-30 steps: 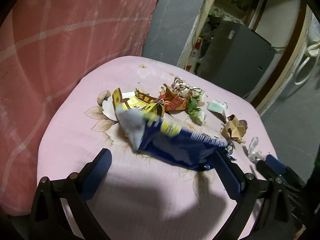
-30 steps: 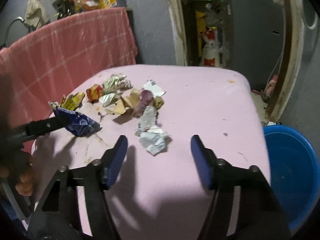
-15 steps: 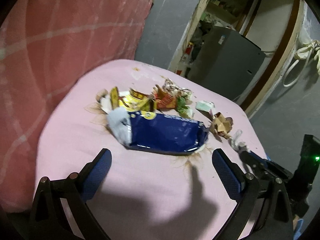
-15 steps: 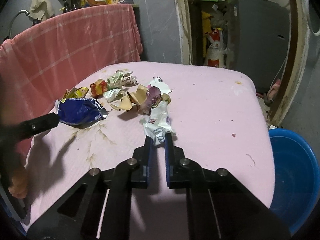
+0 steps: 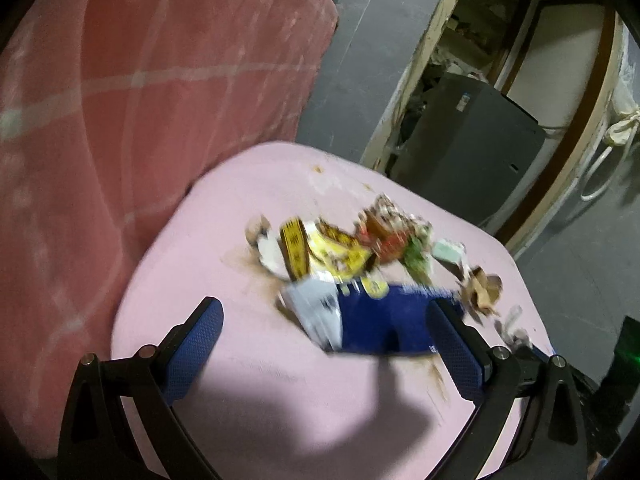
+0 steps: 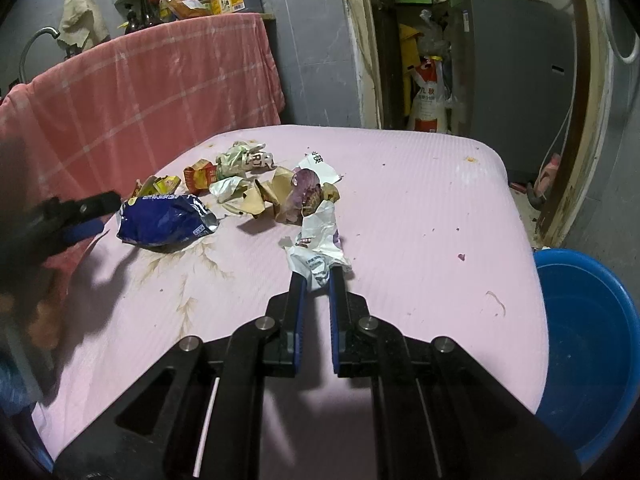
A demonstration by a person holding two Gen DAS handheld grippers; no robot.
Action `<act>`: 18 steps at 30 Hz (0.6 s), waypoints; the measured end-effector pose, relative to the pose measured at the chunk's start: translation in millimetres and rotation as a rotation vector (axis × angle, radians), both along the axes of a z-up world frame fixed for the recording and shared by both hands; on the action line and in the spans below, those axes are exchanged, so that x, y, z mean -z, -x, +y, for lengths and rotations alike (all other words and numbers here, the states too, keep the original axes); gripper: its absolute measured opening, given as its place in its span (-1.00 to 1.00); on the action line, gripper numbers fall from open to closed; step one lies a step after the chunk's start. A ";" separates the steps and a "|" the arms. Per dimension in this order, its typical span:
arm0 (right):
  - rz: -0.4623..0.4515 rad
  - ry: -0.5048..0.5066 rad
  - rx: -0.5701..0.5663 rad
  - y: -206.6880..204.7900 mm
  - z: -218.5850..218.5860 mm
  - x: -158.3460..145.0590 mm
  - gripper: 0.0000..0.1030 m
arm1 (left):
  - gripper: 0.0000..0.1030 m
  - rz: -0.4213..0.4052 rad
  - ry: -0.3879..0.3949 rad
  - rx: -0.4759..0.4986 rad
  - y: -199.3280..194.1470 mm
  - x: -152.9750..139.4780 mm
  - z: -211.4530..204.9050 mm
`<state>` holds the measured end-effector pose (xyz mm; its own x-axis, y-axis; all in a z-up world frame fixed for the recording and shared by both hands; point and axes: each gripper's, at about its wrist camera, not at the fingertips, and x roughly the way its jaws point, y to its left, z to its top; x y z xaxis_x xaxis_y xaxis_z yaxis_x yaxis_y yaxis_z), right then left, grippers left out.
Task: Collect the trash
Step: 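Close the right tool on the crumpled foil while the left tool nears the blue wrapper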
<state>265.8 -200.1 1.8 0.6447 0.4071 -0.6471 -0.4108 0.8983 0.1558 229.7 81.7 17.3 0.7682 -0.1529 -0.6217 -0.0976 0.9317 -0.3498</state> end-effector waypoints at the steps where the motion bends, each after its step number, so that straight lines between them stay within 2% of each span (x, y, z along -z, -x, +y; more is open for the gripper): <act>1: 0.002 -0.002 -0.001 -0.6 -0.1 0.3 -0.78 | 0.93 0.001 0.006 0.013 -5.3 1.0 2.3; 5: 0.006 -0.004 -0.001 -1.4 0.3 1.9 -0.78 | 0.93 0.041 0.074 0.086 -18.8 11.0 7.6; 18: -0.013 -0.032 0.035 6.3 -13.7 -0.8 -0.77 | 0.91 -0.045 0.100 0.262 14.7 -9.6 -12.0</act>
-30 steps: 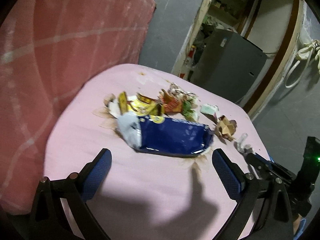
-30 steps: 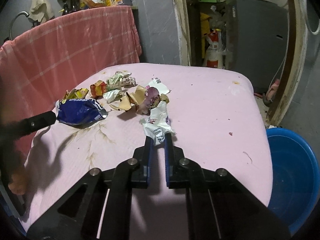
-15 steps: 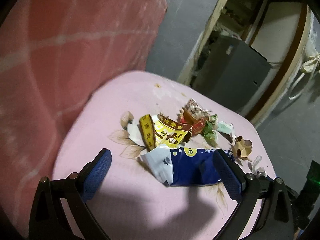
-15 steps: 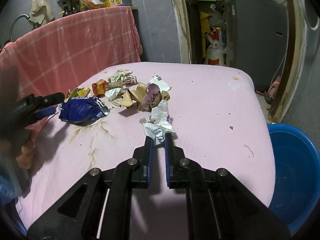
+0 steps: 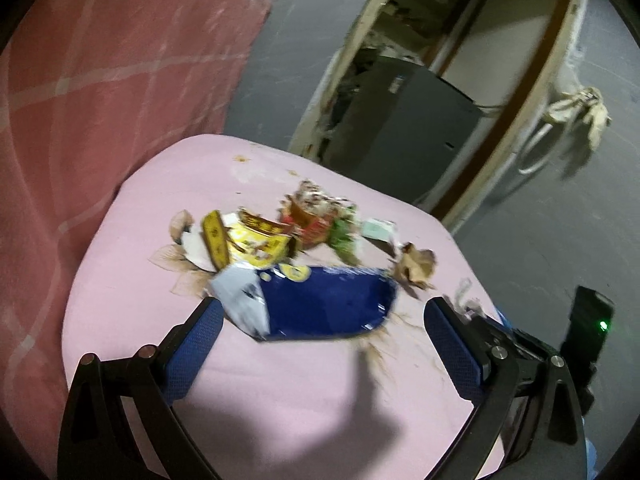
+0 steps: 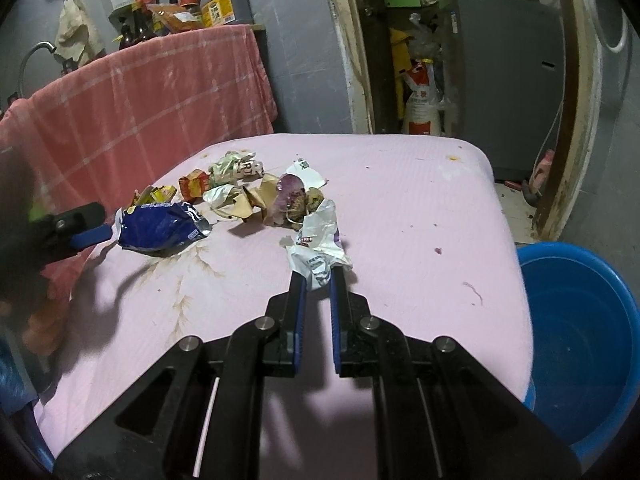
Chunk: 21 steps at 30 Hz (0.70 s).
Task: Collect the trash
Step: 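Close the right tool on the crumpled foil while the left tool nears the blue wrapper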
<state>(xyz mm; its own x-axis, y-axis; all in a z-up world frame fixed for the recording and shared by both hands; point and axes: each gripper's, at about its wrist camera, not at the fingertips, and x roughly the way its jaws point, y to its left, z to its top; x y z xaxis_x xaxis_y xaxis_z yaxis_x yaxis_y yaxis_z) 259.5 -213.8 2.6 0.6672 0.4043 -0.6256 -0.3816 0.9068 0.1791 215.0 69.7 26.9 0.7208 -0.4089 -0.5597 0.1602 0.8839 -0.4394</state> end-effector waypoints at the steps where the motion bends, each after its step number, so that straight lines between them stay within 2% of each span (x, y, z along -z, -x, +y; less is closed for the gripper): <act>1: 0.001 -0.002 0.003 0.9 -1.1 0.3 -0.76 | 0.91 -0.003 0.001 0.013 3.1 -1.1 -2.0; 4: 0.001 -0.004 0.009 3.8 -4.0 -0.4 -0.75 | 0.91 -0.006 -0.013 0.037 11.2 -4.0 -9.1; 10: 0.003 -0.008 0.015 6.7 -7.9 1.2 -0.73 | 0.91 0.024 -0.079 -0.069 -1.7 3.2 -2.9; 17: 0.005 0.003 0.005 5.2 -4.5 2.9 -0.72 | 0.90 0.064 -0.036 -0.056 -23.6 15.5 5.4; 18: 0.004 0.003 0.004 5.6 -4.5 3.2 -0.72 | 0.86 0.058 -0.024 -0.042 -23.4 14.6 5.7; 20: 0.003 0.001 0.004 6.0 -5.7 3.6 -0.72 | 0.58 0.047 -0.009 -0.006 -22.3 11.9 3.0; 21: 0.003 -0.001 0.005 6.1 -6.2 3.8 -0.72 | 0.53 0.045 -0.004 0.008 -20.7 10.4 1.6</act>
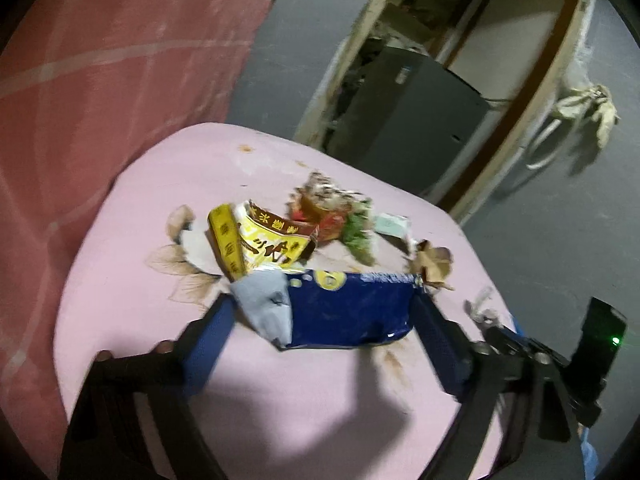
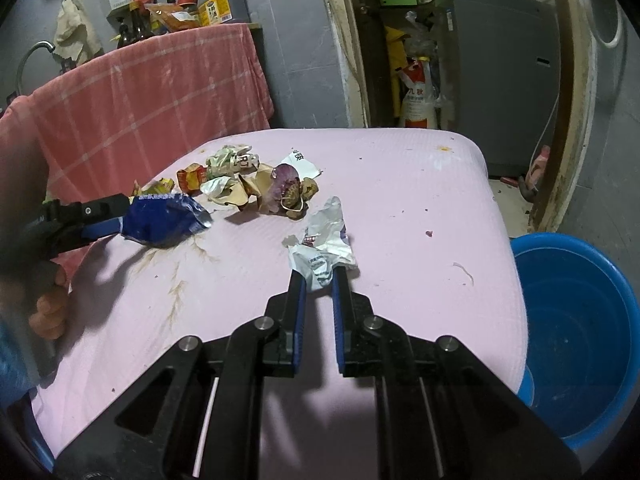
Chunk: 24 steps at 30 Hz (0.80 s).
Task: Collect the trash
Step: 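Close the right tool on the crumpled foil while the left tool nears the blue wrapper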
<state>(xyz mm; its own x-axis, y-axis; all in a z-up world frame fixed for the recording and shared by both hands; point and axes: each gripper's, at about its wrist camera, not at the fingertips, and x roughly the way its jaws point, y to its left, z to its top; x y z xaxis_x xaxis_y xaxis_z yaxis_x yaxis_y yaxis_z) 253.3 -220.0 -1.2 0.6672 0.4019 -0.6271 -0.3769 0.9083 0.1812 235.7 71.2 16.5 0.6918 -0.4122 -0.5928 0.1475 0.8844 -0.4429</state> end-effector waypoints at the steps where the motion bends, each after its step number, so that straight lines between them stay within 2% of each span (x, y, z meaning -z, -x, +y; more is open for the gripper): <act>1: 0.000 -0.001 0.001 0.2 -0.6 0.1 -0.72 | 0.44 -0.002 0.005 0.015 1.7 -1.0 -1.9; 4: -0.004 -0.002 0.001 1.3 -1.3 -0.3 -0.72 | 0.32 -0.018 0.002 0.046 10.9 -5.5 -8.4; 14: -0.009 -0.011 0.025 4.7 -11.7 -3.1 -0.72 | 0.21 -0.037 -0.027 0.181 41.6 -10.0 -33.1; 16: -0.006 -0.014 0.033 4.9 -14.6 -3.0 -0.72 | 0.21 -0.032 -0.062 0.202 45.7 -11.0 -40.8; 21: -0.003 -0.018 0.043 5.2 -17.8 -3.1 -0.72 | 0.22 -0.050 -0.269 0.174 44.6 -4.6 -60.5; 24: -0.002 -0.012 0.038 5.1 -17.7 -2.7 -0.72 | 0.22 -0.029 -0.268 0.146 36.4 0.3 -56.2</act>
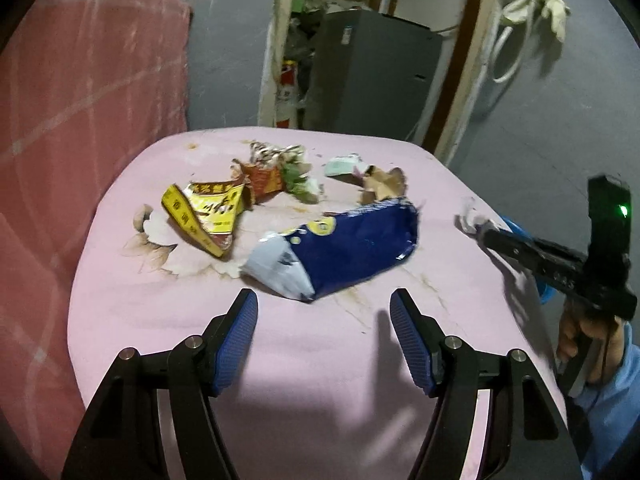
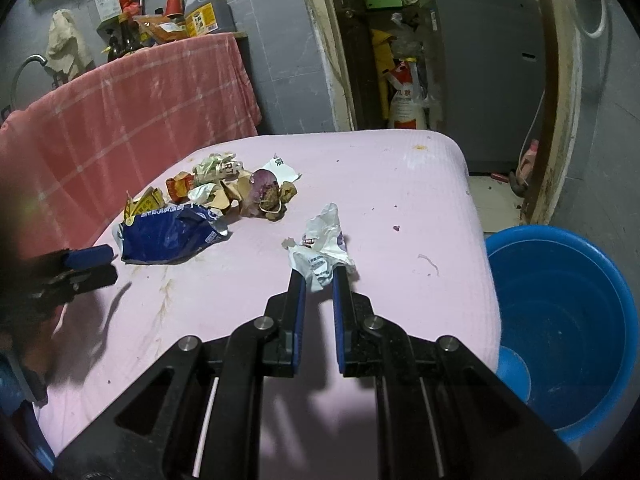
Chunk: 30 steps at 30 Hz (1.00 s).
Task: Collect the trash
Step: 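Close the right tool on the crumpled foil while the left tool nears the blue wrapper, then grasp the blue wrapper with the left tool and lift it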
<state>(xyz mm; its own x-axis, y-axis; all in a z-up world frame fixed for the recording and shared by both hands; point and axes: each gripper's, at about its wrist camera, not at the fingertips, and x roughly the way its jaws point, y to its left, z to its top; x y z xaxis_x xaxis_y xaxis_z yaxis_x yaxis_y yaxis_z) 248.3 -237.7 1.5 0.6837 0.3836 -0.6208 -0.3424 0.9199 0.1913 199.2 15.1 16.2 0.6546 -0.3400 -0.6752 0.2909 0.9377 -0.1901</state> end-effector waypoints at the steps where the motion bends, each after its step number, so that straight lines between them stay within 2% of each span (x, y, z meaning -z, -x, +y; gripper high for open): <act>1: 0.000 0.002 -0.001 0.0 0.5 0.2 -0.72 | 0.22 0.002 0.009 -0.009 -2.6 0.3 2.8; 6: 0.002 0.012 -0.007 -1.7 4.3 1.4 -0.72 | 0.22 -0.015 0.007 -0.003 -23.9 -3.9 7.5; 10: 0.007 0.008 -0.011 -2.6 4.4 2.9 -0.72 | 0.22 0.013 -0.011 0.027 -40.6 -1.1 4.5; 13: 0.008 0.003 -0.013 -2.9 4.0 3.0 -0.72 | 0.22 0.019 0.013 0.059 -45.2 -0.7 4.0; 19: -0.001 -0.006 -0.001 -1.9 0.3 1.1 -0.72 | 0.27 -0.036 0.026 0.079 -43.8 -16.1 4.9; 20: -0.001 -0.008 0.001 -1.5 -0.6 0.9 -0.72 | 0.38 -0.044 0.018 0.085 -45.0 -19.4 4.3; 21: -0.001 -0.010 0.004 -1.6 -1.6 0.7 -0.72 | 0.40 -0.056 0.011 0.095 -46.4 -22.2 2.4; 26: 0.005 -0.013 0.007 -2.0 -2.8 1.3 -0.72 | 0.40 -0.082 -0.060 0.160 -58.8 -27.9 -16.5; 30: 0.008 -0.011 0.004 -3.3 -3.6 1.7 -0.72 | 0.40 -0.050 -0.131 0.232 -67.4 -18.2 -32.2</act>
